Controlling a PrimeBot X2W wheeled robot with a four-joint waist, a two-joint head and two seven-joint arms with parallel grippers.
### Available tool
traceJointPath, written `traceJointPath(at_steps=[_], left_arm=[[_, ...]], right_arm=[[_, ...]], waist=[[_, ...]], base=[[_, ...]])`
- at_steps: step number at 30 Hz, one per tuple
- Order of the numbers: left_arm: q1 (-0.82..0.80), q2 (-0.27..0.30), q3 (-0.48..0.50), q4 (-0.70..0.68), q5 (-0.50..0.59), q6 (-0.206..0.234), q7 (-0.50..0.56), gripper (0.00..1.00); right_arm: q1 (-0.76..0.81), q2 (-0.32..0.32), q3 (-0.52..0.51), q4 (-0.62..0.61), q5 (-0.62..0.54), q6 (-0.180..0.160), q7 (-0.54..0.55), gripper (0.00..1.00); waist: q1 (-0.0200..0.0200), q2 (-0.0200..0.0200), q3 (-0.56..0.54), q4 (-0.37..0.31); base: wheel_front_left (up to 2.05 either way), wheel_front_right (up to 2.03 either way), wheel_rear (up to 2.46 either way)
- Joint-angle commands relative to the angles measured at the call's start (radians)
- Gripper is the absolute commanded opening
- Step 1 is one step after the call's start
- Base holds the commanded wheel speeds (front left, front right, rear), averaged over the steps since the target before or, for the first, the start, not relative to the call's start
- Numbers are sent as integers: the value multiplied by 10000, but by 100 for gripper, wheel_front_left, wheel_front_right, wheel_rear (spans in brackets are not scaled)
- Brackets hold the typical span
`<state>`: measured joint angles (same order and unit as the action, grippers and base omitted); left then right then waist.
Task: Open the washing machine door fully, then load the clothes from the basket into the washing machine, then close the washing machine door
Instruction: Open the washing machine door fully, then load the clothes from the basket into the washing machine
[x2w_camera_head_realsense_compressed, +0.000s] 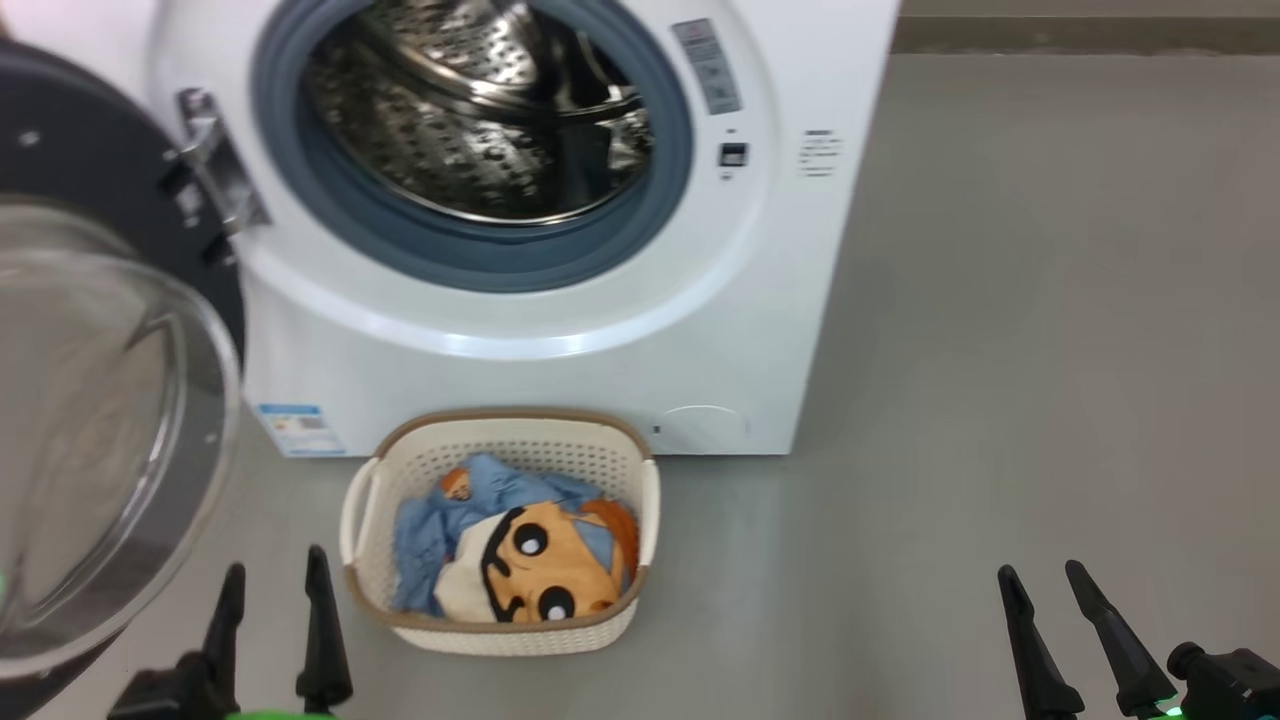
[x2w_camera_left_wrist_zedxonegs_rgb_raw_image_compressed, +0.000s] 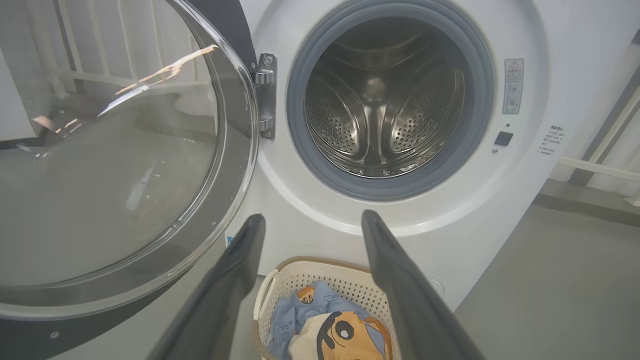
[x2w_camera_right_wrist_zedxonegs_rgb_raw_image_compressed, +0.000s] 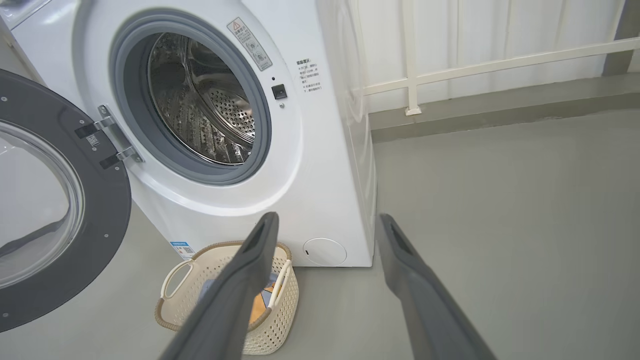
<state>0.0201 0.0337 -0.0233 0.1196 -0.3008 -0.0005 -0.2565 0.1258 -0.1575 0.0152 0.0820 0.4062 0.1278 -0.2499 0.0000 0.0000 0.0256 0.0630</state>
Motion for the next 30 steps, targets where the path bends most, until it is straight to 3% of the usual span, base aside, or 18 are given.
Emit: traceJointPath(at_steps=[1, 12, 30], left_arm=[[4, 167, 349, -368, 118, -57, -53, 100], [1148, 166, 383, -723, 352, -66, -53, 100], [1441, 166, 691, -835, 626, -128, -53, 100]], right_arm=[[-110, -163, 221, -250, -98, 29, -118, 100], [200, 137, 147, -285, -160, 29, -118, 100], [469, 217, -163, -327, -221, 29, -118, 100]], waist=[[0, 0, -134, -618], [0, 0, -129, -1194], [0, 0, -214, -894]], base=[[0, 0, 0], [0, 0, 0], [0, 0, 0]])
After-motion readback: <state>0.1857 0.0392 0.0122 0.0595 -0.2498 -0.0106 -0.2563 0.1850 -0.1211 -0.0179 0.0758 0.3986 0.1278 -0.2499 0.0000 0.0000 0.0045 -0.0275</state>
